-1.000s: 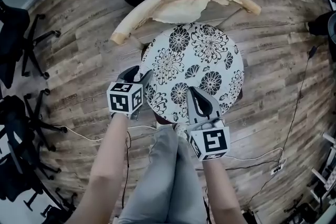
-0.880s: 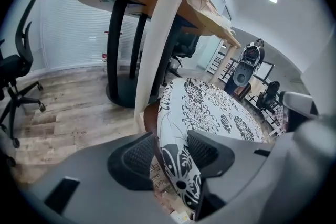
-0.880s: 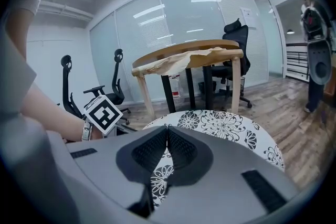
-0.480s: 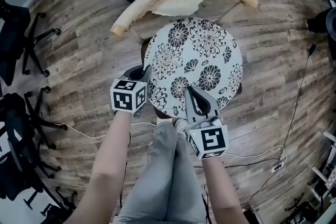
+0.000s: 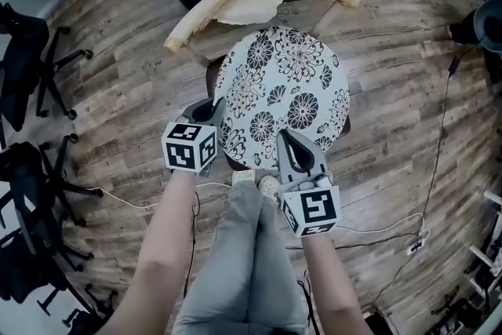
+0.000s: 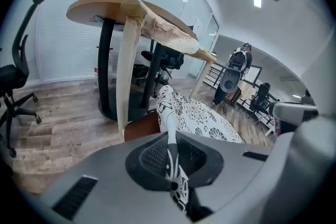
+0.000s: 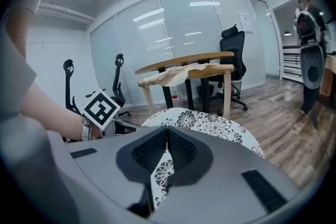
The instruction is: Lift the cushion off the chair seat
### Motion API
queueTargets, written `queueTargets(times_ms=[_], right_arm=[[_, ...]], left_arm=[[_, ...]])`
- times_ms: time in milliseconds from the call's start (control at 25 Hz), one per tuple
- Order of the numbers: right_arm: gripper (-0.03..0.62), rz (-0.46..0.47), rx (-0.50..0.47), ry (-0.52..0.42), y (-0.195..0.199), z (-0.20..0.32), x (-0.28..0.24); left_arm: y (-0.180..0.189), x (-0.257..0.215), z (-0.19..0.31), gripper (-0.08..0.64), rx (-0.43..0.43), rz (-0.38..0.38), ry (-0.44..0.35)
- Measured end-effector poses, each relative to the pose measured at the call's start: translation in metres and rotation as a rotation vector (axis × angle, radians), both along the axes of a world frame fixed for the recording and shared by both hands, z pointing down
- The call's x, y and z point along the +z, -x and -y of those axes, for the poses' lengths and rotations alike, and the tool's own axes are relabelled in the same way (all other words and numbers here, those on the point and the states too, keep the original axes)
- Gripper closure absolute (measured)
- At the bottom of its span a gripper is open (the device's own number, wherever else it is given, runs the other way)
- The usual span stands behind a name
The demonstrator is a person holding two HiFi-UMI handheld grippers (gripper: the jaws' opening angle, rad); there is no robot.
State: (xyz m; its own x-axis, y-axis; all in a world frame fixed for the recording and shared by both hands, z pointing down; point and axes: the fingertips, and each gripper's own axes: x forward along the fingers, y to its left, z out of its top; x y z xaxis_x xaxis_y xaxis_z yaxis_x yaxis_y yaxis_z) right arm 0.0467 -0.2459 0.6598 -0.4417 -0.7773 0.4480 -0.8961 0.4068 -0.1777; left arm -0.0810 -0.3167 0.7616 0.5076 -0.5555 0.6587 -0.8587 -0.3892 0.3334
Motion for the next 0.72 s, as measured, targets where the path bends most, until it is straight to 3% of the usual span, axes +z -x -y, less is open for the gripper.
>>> queueTargets(times_ms=[720], right_arm=[[0.566,0.008,0.020,-0.039,-0.021,-0.020,-0.074]], left_arm=[[-0.042,-0.094,-0.016,0.545,0.049,-0.023,-0.085]])
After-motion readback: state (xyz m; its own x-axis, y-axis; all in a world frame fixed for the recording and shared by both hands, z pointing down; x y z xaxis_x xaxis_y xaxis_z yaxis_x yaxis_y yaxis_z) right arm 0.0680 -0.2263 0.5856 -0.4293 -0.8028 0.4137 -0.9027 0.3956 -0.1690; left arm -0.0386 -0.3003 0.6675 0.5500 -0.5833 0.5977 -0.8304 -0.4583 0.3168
